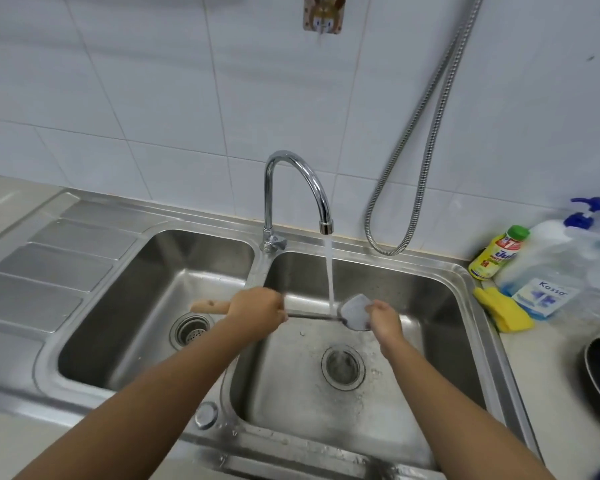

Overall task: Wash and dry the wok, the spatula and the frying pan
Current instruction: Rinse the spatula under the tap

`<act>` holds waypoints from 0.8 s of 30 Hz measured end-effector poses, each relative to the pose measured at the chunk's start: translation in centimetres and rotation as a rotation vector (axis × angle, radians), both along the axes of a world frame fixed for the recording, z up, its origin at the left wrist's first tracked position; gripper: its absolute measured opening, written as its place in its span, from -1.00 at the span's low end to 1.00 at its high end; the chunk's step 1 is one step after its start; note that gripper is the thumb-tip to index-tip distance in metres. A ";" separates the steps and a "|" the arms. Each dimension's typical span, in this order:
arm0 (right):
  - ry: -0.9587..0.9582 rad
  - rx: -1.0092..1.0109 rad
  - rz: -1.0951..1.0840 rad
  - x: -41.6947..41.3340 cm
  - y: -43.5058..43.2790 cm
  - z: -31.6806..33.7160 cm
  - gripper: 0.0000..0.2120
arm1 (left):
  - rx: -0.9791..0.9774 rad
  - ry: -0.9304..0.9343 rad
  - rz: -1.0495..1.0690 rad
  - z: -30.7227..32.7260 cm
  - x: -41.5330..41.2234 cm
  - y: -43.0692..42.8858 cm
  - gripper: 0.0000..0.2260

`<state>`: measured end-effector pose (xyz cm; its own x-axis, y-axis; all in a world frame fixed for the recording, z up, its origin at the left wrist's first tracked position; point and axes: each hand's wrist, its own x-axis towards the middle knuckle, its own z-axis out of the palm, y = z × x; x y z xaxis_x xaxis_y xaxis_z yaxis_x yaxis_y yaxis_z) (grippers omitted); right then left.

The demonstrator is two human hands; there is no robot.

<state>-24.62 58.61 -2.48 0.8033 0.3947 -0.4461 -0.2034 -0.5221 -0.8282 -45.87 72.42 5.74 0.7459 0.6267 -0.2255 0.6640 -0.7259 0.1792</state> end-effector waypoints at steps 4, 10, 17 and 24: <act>0.004 -0.073 0.213 -4.1 1.6 -0.7 -0.63 | -0.042 0.046 0.085 -1.0 -5.2 0.4 -0.76; -0.483 -0.305 0.464 -9.3 5.9 0.9 -0.49 | -0.129 0.073 0.168 -2.2 -9.6 -0.1 -0.69; -0.958 -0.238 0.772 -12.0 13.4 4.1 -0.24 | -0.207 -0.061 0.303 -3.2 -10.5 -0.7 -0.58; -1.023 -0.368 0.726 -10.2 16.8 4.6 -0.23 | -0.227 -0.081 0.335 -3.1 -10.8 0.0 -0.57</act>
